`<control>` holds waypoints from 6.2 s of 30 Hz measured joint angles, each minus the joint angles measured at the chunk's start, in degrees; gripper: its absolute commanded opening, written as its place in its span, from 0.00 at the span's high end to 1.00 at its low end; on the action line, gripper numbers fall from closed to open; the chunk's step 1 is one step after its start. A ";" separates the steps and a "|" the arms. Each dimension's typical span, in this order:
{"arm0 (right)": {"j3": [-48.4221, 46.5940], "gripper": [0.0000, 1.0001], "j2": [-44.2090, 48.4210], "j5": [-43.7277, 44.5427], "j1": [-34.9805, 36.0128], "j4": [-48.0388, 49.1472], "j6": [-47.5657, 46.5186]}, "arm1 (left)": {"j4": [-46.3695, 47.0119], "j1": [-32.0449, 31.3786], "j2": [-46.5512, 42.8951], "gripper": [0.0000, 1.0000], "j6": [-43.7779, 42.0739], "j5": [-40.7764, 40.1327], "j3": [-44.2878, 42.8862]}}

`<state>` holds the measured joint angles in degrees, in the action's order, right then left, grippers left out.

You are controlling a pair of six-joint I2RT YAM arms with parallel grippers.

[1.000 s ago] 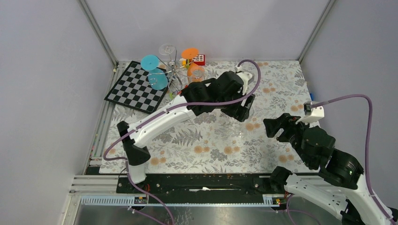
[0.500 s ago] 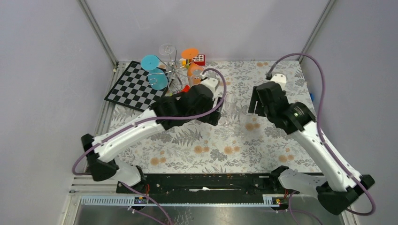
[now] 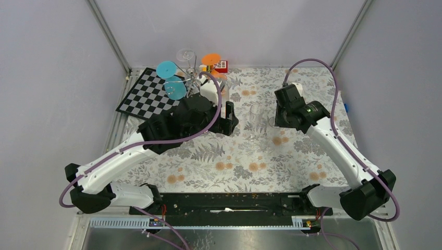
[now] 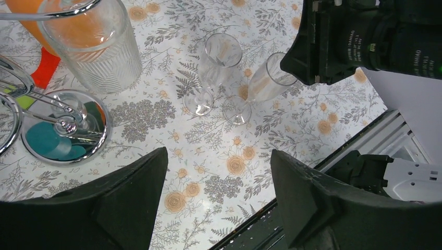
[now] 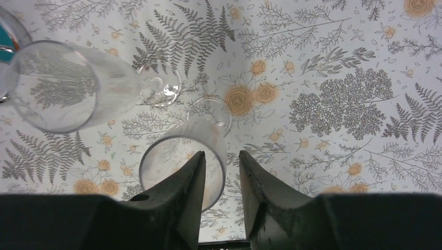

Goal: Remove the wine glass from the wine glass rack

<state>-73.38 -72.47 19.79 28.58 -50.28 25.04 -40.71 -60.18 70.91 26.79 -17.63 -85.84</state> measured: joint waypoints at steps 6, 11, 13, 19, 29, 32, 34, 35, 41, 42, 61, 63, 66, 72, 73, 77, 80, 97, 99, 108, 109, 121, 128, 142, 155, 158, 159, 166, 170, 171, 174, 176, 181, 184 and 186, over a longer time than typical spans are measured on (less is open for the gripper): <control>0.72 0.93 -3.04 -0.24 -1.51 0.52 -1.60 | 0.28 0.00 -1.11 0.19 -0.44 -1.36 0.52; 0.13 1.00 -3.98 1.84 -2.19 1.55 -3.72 | 1.22 0.00 -4.72 0.15 -0.98 -3.93 2.43; -0.46 1.00 -4.68 2.45 -2.80 1.79 -4.50 | 1.70 0.02 -5.64 0.14 -1.18 -4.96 2.56; -2.19 1.00 -7.15 3.15 -5.18 3.67 -5.99 | 1.95 0.00 -6.82 0.13 -1.73 -8.11 2.62; -3.72 0.50 -9.94 1.84 -7.61 7.65 -7.50 | 1.95 0.00 -7.37 0.11 -1.95 -11.17 2.78; -4.33 0.44 -9.86 1.36 -7.65 7.50 -8.02 | 1.49 0.37 -6.62 0.11 -1.90 -11.76 1.73; -5.31 0.44 -9.55 0.79 -7.65 7.19 -8.17 | 1.66 0.87 -4.61 0.11 -1.90 -12.02 -0.70; -5.77 0.44 -9.25 0.46 -7.65 7.10 -8.20 | 1.97 1.25 -3.41 0.12 -1.88 -12.24 -1.95; -8.24 0.46 -2.32 -2.10 -7.65 5.77 -9.05 | 4.85 6.58 2.03 0.16 -1.16 -12.76 -5.86; -8.17 0.46 -0.31 -3.19 -7.65 5.97 -9.31 | 5.05 7.41 2.29 0.16 -0.96 -12.70 -5.86; 8.39 0.39 5.62 -35.93 -7.69 47.41 30.77 | 14.60 10.95 -5.14 0.12 0.07 -9.40 2.91; 8.26 0.39 2.78 -37.53 -7.48 51.54 37.07 | 15.21 11.06 -5.99 0.11 0.04 -9.33 3.50; 7.69 0.39 -0.74 -38.82 -6.78 54.69 43.45 | 15.65 11.15 -6.95 0.11 0.04 -9.29 4.39; 3.32 0.43 -6.69 -39.63 -4.48 55.32 50.62 | 16.20 11.30 -8.13 0.10 0.00 -9.18 5.62; 2.21 0.44 -7.61 -39.85 -4.26 55.30 51.08 | 16.22 11.34 -8.44 0.10 -0.02 -9.18 5.95; -1.53 0.52 -10.67 -40.54 -3.63 55.25 52.26 | 16.63 11.74 -9.86 0.10 -0.26 -9.49 7.39; -3.74 0.56 -12.55 -40.74 -2.93 54.36 52.72 | 16.81 11.89 -10.78 0.10 -0.37 -9.86 8.00; -7.39 0.77 -17.33 -40.83 -1.09 50.82 53.31 | 19.65 12.79 -17.00 0.09 -0.39 -15.32 14.34; -7.45 0.79 -17.64 -40.98 -1.09 50.86 53.51 | 19.85 12.87 -17.20 0.09 -0.39 -15.61 14.34; -7.45 0.70 -18.01 -41.94 -1.09 51.45 54.40 | 19.85 13.14 -17.22 0.09 -0.33 -15.89 14.95; -7.45 0.69 -18.08 -42.01 -1.09 51.58 54.42 | 19.85 13.18 -17.25 0.09 -0.33 -15.89 15.02; -7.45 0.98 -18.69 -43.06 -1.09 52.92 54.23 | 19.85 13.55 -17.25 0.08 -0.22 -15.93 15.13; -7.41 1.00 -18.69 -42.91 -1.09 53.90 52.59 | 19.85 13.79 -17.22 0.08 -0.20 -16.00 15.13; -6.45 1.00 -16.02 -41.79 -1.09 54.90 51.19 | 19.85 14.21 -17.20 0.08 -0.20 -16.02 15.23; -6.43 1.00 -12.55 -41.99 -0.72 51.21 48.98 | 19.85 14.67 -16.11 0.08 0.15 -15.91 15.50; -6.43 1.00 -12.59 -42.53 -0.70 51.30 49.33 | 19.80 14.84 -15.93 0.08 0.22 -15.87 15.54; -6.45 1.00 -12.68 -42.99 -0.50 51.41 49.42 | 19.80 14.88 -15.93 0.08 0.24 -15.85 15.61; -6.75 1.00 -14.38 -44.59 0.70 52.35 49.79 | 19.65 15.28 -15.91 0.08 0.26 -15.78 16.26; -7.45 1.00 -15.72 -44.61 1.07 52.41 49.86 | 19.69 15.47 -15.93 0.08 0.26 -15.78 16.79; -7.56 1.00 -15.93 -44.59 1.07 52.57 49.86 | 19.63 15.54 -15.93 0.08 0.28 -15.74 17.07; -7.74 1.00 -16.55 -44.57 1.11 53.70 50.25 | 19.30 15.72 -15.91 0.08 0.50 -15.50 17.79; -7.78 1.00 -17.07 -44.54 1.16 55.36 50.95 | 18.97 15.87 -15.91 0.08 0.79 -15.37 18.08; -7.78 1.00 -18.05 -44.41 1.18 57.68 52.00 | 18.01 16.26 -16.13 0.08 1.66 -15.08 18.99; -7.78 1.00 -18.34 -43.87 1.22 58.01 52.06 | 17.55 16.39 -16.17 0.08 2.01 -14.73 19.50; -7.78 1.00 -18.36 -42.93 1.29 58.01 52.02 | 17.07 16.39 -16.35 0.08 2.27 -14.45 19.69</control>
<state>-81.17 -90.83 -23.14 29.87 7.73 77.06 -23.64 -43.79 54.57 29.06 -32.08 -66.15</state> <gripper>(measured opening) 0.139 0.917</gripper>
